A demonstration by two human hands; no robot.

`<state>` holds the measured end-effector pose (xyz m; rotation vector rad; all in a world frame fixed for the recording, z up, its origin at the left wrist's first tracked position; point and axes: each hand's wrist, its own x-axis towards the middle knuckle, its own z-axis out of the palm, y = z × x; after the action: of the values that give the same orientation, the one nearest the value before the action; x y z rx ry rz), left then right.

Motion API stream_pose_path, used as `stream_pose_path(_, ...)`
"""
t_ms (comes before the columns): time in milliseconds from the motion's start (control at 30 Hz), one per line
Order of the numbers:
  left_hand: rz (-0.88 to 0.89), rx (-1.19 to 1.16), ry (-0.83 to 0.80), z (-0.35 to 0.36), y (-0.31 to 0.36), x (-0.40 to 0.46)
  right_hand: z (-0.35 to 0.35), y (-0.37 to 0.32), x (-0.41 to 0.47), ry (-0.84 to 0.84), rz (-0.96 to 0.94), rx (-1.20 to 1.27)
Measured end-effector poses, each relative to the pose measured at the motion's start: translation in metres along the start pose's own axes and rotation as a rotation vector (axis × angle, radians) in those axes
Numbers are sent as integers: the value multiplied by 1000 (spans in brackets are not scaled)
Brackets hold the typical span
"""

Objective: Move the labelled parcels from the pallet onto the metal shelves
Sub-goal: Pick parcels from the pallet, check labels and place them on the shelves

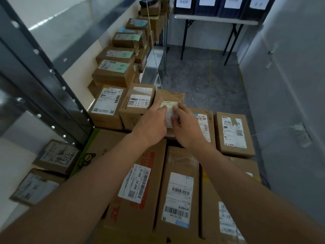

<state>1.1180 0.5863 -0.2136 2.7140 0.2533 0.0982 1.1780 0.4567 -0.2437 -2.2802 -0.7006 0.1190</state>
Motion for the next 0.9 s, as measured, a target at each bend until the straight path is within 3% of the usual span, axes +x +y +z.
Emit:
stream_pose_path(567,47,-23,-78,-4,-8,-9,1,-6,0,-27,23,-46)
stream_pose_path(900,85,-106,-40,-19,-12,-36,-14,-35,-27,-1,50,-193)
